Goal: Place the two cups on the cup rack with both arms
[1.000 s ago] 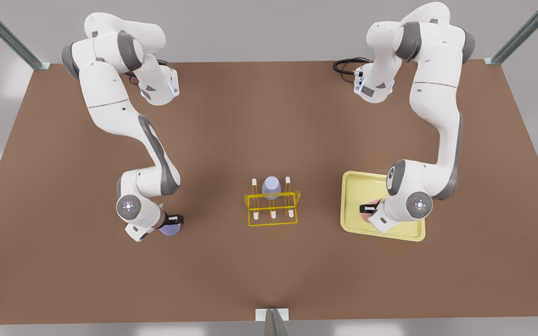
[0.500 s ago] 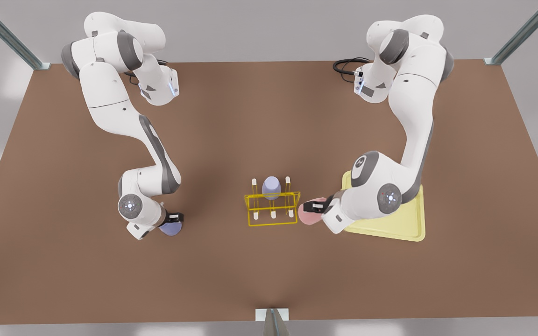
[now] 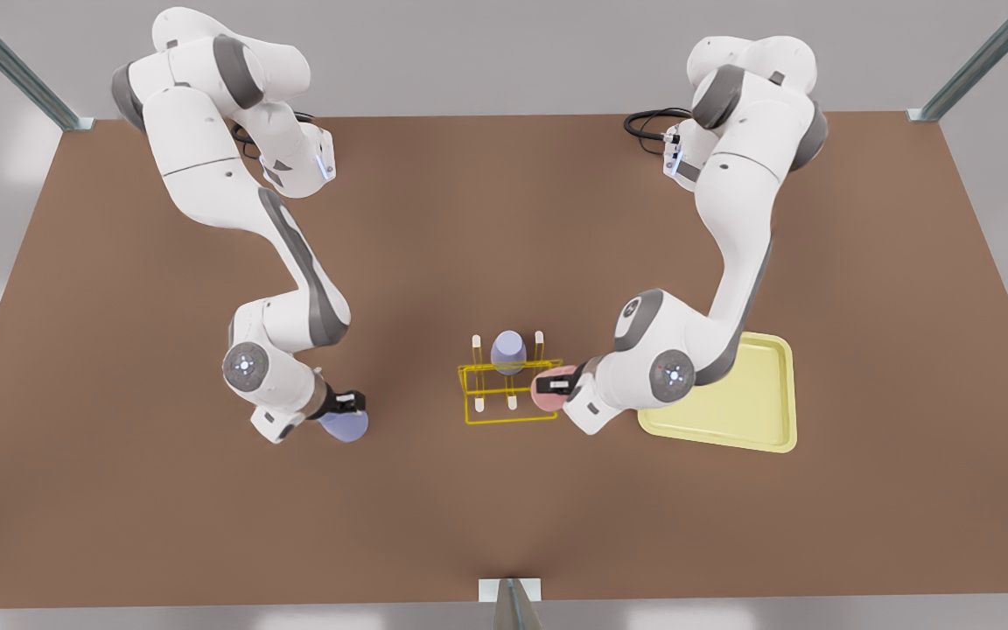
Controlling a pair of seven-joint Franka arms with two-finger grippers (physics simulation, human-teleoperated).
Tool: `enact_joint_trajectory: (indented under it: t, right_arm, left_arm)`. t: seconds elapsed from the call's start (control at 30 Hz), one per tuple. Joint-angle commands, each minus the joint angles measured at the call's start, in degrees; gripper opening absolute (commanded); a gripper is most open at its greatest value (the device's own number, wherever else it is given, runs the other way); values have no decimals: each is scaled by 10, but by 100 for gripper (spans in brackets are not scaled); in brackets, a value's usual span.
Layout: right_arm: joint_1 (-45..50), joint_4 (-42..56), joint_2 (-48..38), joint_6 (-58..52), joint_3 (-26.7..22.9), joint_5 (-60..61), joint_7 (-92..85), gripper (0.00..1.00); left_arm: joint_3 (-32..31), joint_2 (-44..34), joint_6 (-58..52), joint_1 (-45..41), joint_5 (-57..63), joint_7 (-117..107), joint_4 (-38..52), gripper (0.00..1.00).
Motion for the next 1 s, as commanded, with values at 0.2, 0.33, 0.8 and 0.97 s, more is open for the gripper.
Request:
enact_joint_trajectory:
  t: [0.2,0.33,0.8,0.97]
  right_arm:
    - [6,66,-7,-3,65,69,0,82]
    - [19,108,11,-5,79,97,2,82]
    - [51,146,82,10,124,141,-5,82]
    - [53,147,93,11,126,140,-7,82]
  left_arm:
    - [0,1,24,-12,8,-71,1,100]
    - [2,0,22,-11,9,-74,1,100]
    - [137,-296,-342,94,203,237,-166,100]
    - [136,-291,-368,111,180,237,-170,100]
